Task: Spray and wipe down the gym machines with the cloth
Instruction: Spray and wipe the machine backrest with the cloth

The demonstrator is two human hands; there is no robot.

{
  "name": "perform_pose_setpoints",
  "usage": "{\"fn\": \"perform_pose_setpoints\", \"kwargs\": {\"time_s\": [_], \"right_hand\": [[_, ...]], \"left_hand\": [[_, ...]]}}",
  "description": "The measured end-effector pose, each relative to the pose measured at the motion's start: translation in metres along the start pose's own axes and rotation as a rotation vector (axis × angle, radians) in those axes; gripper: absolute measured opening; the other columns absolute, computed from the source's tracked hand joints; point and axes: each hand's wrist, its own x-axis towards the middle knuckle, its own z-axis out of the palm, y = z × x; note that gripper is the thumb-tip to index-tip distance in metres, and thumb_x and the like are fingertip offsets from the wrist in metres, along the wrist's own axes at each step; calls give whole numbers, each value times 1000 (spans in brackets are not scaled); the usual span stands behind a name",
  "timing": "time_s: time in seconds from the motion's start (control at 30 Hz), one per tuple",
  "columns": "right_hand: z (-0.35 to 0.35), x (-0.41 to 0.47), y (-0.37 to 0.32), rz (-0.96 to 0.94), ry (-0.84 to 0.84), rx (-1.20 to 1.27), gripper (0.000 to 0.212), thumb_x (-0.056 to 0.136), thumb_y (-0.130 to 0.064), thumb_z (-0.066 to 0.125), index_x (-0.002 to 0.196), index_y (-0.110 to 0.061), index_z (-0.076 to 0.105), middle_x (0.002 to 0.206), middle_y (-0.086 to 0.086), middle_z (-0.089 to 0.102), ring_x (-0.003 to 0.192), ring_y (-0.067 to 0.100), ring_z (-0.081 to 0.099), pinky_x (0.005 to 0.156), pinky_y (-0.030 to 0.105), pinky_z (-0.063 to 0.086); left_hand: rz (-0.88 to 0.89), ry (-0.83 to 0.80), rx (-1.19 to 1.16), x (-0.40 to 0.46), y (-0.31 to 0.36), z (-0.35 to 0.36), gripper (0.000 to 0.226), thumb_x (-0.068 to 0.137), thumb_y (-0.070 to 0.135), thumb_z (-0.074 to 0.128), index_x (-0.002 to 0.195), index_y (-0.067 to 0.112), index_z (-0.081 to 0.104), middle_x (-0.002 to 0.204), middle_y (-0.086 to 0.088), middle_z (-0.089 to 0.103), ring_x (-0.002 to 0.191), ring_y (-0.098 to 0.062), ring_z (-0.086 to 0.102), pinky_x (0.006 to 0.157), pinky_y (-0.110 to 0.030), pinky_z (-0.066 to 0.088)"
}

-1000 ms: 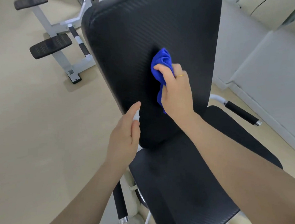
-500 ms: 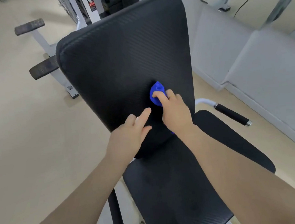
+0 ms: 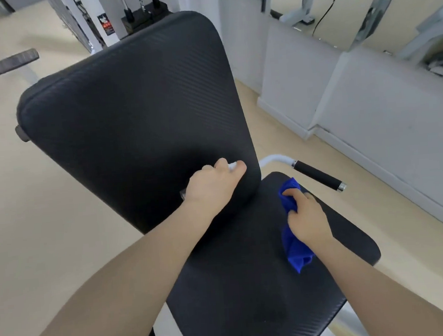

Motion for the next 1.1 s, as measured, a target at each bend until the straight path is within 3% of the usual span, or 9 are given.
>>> {"fn": "perform_pose_setpoints", "kwargs": {"time_s": [0.17, 0.3, 0.4, 0.53, 0.7, 0.8, 0.93, 1.0, 1.1], "right_hand": [[3, -2, 6, -18, -26, -6, 47, 88, -2, 42, 131, -23, 43, 110, 2, 47, 78, 14, 45, 67, 25, 34], [9, -5, 11, 14, -61, 1, 48, 88, -2, 42, 131, -23, 43, 105, -2, 43, 77, 14, 45, 63, 24, 34], [16, -6, 4, 18, -86, 28, 48, 88, -2, 42, 131, -23, 42, 109, 2, 46, 79, 15, 50, 65, 24, 37], [29, -8, -11, -37, -99, 3, 46, 88, -4, 42, 130, -24, 43, 111, 5, 48, 85, 18, 50, 70, 27, 40], [39, -14, -21, -88, -102, -22, 46, 87, -2, 43, 128, -23, 44, 103, 3, 45, 86, 21, 51, 72, 30, 42], [42, -20, -19, -82, -99, -34, 46, 87, -2, 42, 127, -24, 44, 103, 3, 45, 86, 21, 51, 72, 30, 42], [44, -24, -19, -80, -114, -64, 46, 88, -3, 43, 128, -24, 44, 104, 3, 46, 85, 20, 52, 71, 29, 42], [48, -26, -22, -69, -103, -69, 46, 88, -3, 43, 129, -24, 44, 104, 4, 45, 84, 21, 51, 70, 29, 41], [57, -25, -31, -54, -68, -72, 48, 90, -6, 43, 135, -21, 39, 109, 7, 45, 83, 21, 52, 68, 30, 42]], "left_hand": [[-46, -97, -116, 3, 18, 15, 57, 85, -2, 38, 137, 17, 23, 102, -10, 44, 66, -22, 40, 50, -32, 37], [-35, 52, 33, -14, 3, 25, 67, 63, 11, 64, 126, 27, 48, 78, -1, 52, 46, -15, 28, 36, -23, 24], [48, 135, -78, -32, -13, 29, 64, 48, -4, 55, 108, 15, 65, 66, -8, 53, 40, -17, 19, 37, -17, 17], [77, 161, -81, -47, -24, 43, 67, 58, -4, 27, 117, 20, 46, 65, -8, 47, 39, -16, 18, 34, -16, 20], [16, -91, -143, -44, -8, 43, 57, 85, 0, 42, 136, 23, 29, 95, -7, 41, 56, -19, 36, 44, -30, 30], [-63, -141, -186, -51, -6, 48, 47, 95, 8, 36, 138, 23, 23, 92, -5, 31, 57, -18, 35, 42, -29, 22], [-136, -99, -179, -66, -18, 55, 66, 77, -2, 52, 137, 22, 35, 91, -9, 46, 54, -20, 35, 40, -27, 19], [-150, 9, -74, -73, -27, 55, 64, 53, -4, 64, 112, 20, 62, 69, -8, 49, 42, -17, 23, 39, -19, 15], [-98, 15, 47, -79, -30, 67, 57, 41, -3, 54, 90, 23, 67, 61, -5, 50, 41, -16, 18, 41, -18, 16]]}}
